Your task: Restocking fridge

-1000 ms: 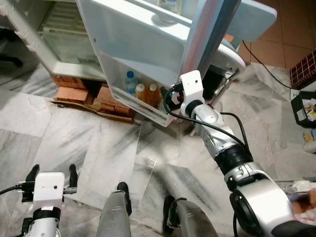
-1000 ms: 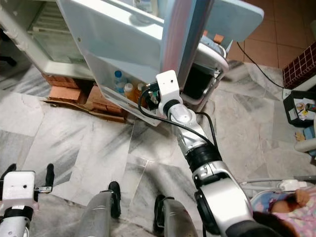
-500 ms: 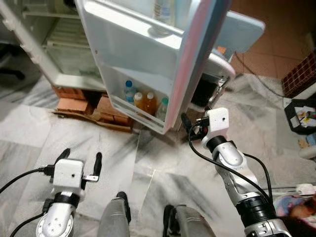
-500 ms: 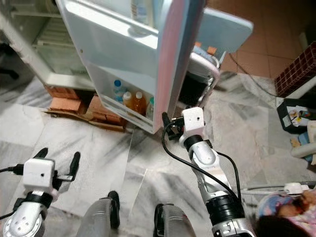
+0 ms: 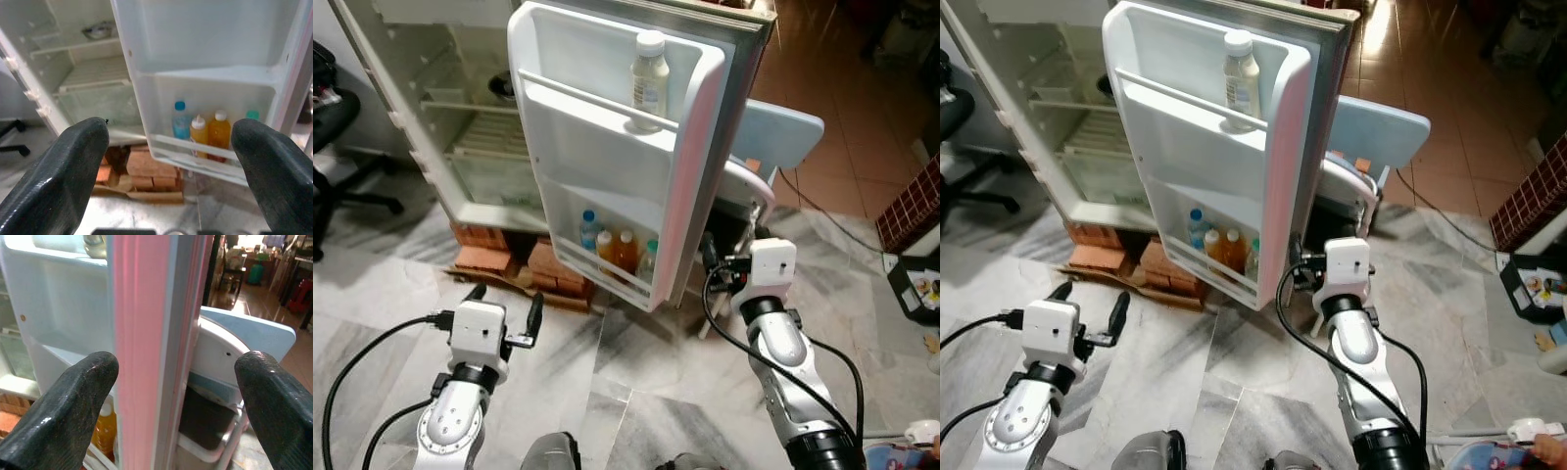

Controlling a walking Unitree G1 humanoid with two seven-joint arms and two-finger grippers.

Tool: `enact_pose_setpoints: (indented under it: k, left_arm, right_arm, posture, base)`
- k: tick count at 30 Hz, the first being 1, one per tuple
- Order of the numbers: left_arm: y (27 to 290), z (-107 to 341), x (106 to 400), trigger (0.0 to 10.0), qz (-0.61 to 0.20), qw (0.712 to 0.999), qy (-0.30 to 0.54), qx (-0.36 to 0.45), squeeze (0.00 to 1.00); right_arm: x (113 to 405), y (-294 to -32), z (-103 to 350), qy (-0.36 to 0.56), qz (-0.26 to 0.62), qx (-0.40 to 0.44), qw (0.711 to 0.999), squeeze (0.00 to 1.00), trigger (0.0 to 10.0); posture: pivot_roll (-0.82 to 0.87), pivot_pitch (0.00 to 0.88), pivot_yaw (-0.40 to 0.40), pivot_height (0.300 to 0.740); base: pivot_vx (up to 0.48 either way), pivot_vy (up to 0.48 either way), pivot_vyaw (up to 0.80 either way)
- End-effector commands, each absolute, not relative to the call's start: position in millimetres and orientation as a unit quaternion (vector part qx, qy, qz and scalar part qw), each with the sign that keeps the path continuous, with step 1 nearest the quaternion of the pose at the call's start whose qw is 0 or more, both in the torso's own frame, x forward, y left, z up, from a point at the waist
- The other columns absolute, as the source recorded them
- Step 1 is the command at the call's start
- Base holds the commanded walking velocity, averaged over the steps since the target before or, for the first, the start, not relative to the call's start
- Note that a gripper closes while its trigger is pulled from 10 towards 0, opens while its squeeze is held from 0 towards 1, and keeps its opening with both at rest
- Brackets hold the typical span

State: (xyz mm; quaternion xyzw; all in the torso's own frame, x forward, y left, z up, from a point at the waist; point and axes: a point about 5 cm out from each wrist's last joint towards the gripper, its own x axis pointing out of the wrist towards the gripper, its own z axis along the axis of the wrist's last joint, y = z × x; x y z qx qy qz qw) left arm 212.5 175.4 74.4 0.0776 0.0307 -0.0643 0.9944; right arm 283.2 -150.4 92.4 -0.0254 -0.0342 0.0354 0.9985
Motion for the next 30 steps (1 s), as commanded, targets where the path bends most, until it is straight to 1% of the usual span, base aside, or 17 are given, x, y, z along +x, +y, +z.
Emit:
enact_pose_setpoints:
  k: [1, 9, 16, 21, 23, 27, 30]
  left_arm:
    - [178, 74, 215, 10.0, -0.067, 0.994, 0.03, 0.082, 0.0]
    - [176, 74, 222, 10.0, -0.066, 0.994, 0.024, 0.078, 0.0]
    - [176, 70, 221, 10.0, -0.069, 0.994, 0.026, 0.077, 0.0]
    - [177, 69, 221, 10.0, -0.066, 0.994, 0.029, 0.08, 0.0]
    - [178, 69, 221, 10.0, -0.066, 0.994, 0.029, 0.081, 0.0]
    - [178, 67, 221, 10.0, -0.063, 0.994, 0.032, 0.083, 0.0]
    - [179, 66, 221, 10.0, -0.055, 0.994, 0.035, 0.088, 0.0]
  right_arm:
    - [283, -150, 91, -0.038, 0.031, -0.029, 0.998, 0.0, 10.0]
    - [294, -154, 98, -0.047, 0.03, -0.038, 0.998, 0.0, 10.0]
    - [295, -155, 97, -0.048, 0.023, -0.039, 0.998, 0.0, 10.0]
    - [294, -151, 95, -0.048, 0.028, -0.038, 0.998, 0.0, 10.0]
    - [294, -150, 95, -0.047, 0.029, -0.038, 0.998, 0.0, 10.0]
    - [294, -149, 96, -0.048, 0.029, -0.037, 0.998, 0.0, 10.0]
    - [295, -149, 96, -0.049, 0.028, -0.037, 0.998, 0.0, 10.0]
  posture:
    - [0.03, 0.0, 0.024, 0.74]
    - [0.03, 0.0, 0.019, 0.74]
    - [0.03, 0.0, 0.015, 0.74]
    - [0.03, 0.0, 0.015, 0.74]
    - [0.03, 0.0, 0.014, 0.74]
    - [0.03, 0.0, 0.015, 0.74]
    - [0.03, 0.0, 0.014, 0.74]
  base:
    - [0.262, 0.0, 0.0]
    - [0.281, 0.0, -0.55]
    - [0.314, 0.0, 0.0]
    - [0.259, 0.0, 0.0]
    - [0.0, 0.0, 0.0]
    - [0.258, 0.0, 0.0]
    - [0.0, 0.0, 0.0]
